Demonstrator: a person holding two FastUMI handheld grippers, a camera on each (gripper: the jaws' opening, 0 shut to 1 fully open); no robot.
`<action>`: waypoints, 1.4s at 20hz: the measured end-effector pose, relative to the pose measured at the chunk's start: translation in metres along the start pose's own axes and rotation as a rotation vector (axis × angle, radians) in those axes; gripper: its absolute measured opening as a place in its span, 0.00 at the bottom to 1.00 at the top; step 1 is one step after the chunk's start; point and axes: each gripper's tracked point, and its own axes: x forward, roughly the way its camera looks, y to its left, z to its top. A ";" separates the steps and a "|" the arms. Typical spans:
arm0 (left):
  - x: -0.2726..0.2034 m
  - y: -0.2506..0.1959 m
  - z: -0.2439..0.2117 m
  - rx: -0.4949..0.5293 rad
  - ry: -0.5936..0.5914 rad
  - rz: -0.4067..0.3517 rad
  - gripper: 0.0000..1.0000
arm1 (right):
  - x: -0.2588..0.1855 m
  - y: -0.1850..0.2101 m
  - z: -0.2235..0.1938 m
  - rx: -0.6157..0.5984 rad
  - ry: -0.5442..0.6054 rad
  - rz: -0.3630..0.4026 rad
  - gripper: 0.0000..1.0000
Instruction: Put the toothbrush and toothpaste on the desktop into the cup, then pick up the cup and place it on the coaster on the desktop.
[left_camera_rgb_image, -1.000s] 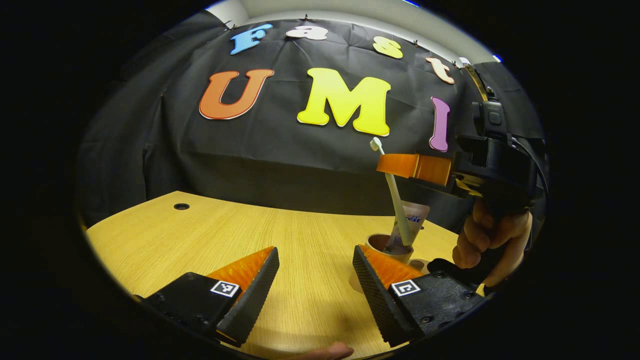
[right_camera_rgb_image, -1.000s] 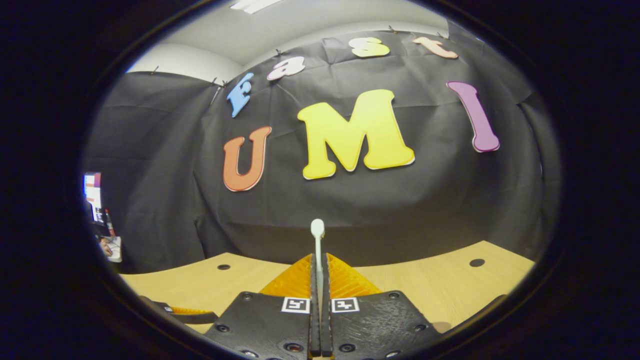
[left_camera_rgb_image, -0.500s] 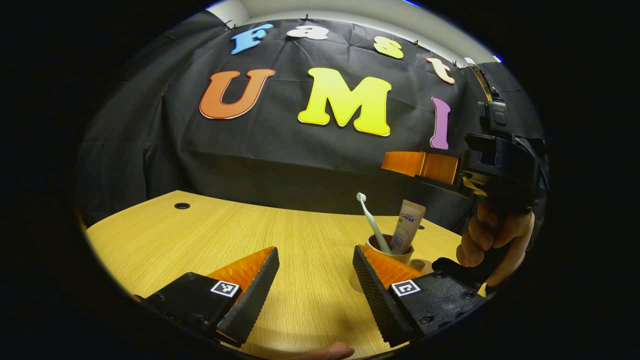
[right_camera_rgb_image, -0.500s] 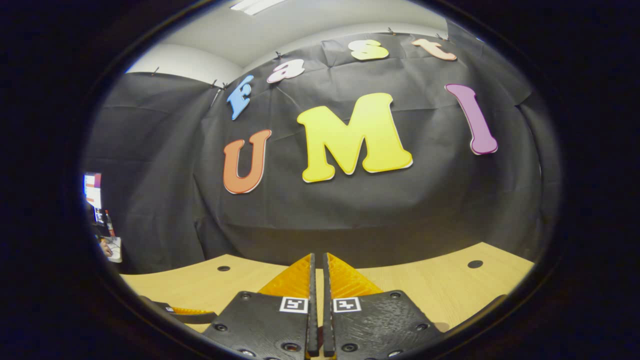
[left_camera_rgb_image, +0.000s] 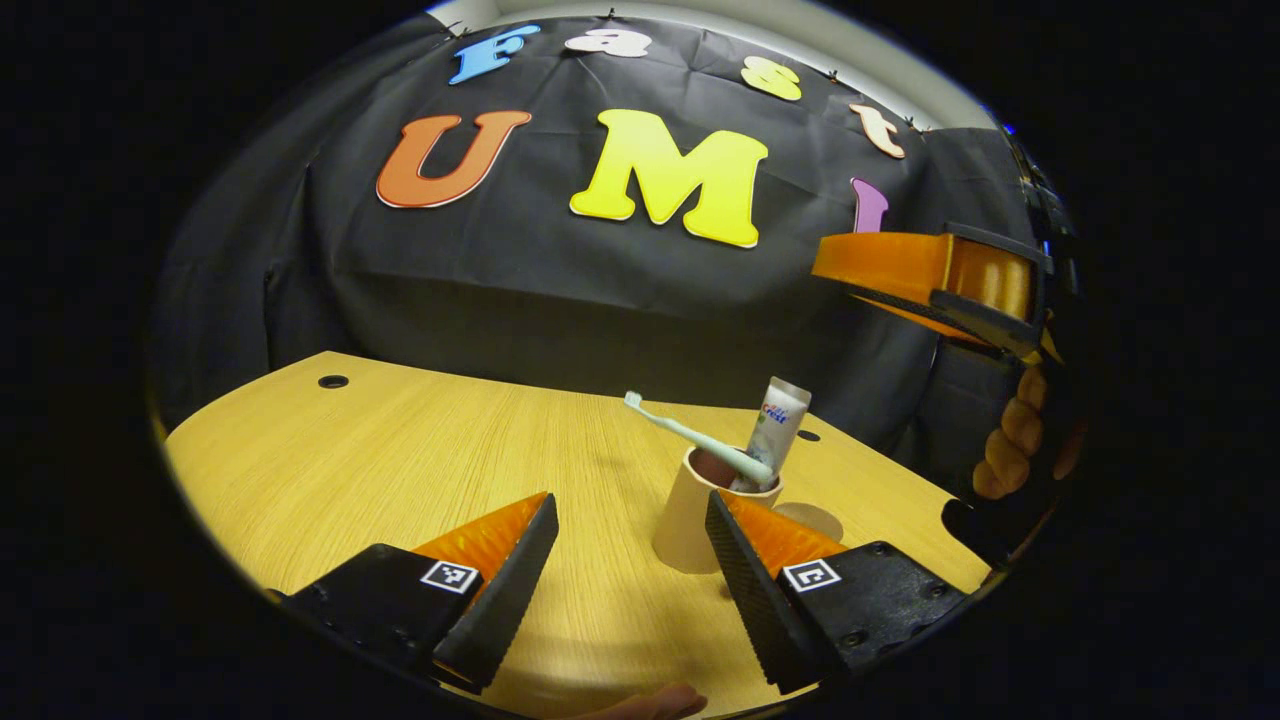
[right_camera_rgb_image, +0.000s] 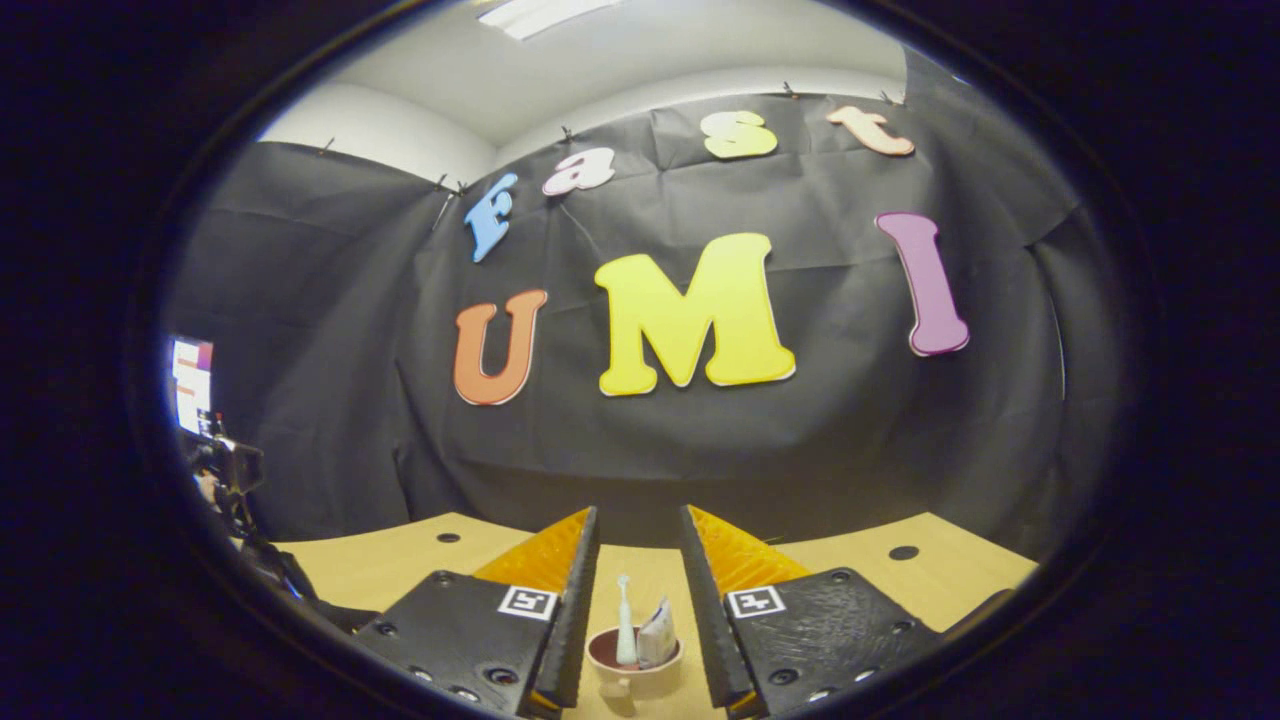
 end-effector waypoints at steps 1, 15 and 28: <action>-0.002 -0.004 0.002 0.000 0.000 0.000 0.94 | -0.009 -0.006 0.006 -0.006 -0.010 -0.003 0.51; -0.021 0.019 0.001 -0.015 0.002 0.088 0.95 | -0.032 -0.016 0.005 0.005 0.022 -0.021 0.79; -0.082 0.124 0.012 0.056 -0.059 0.203 0.94 | 0.051 0.101 -0.097 -0.070 0.254 -0.133 0.96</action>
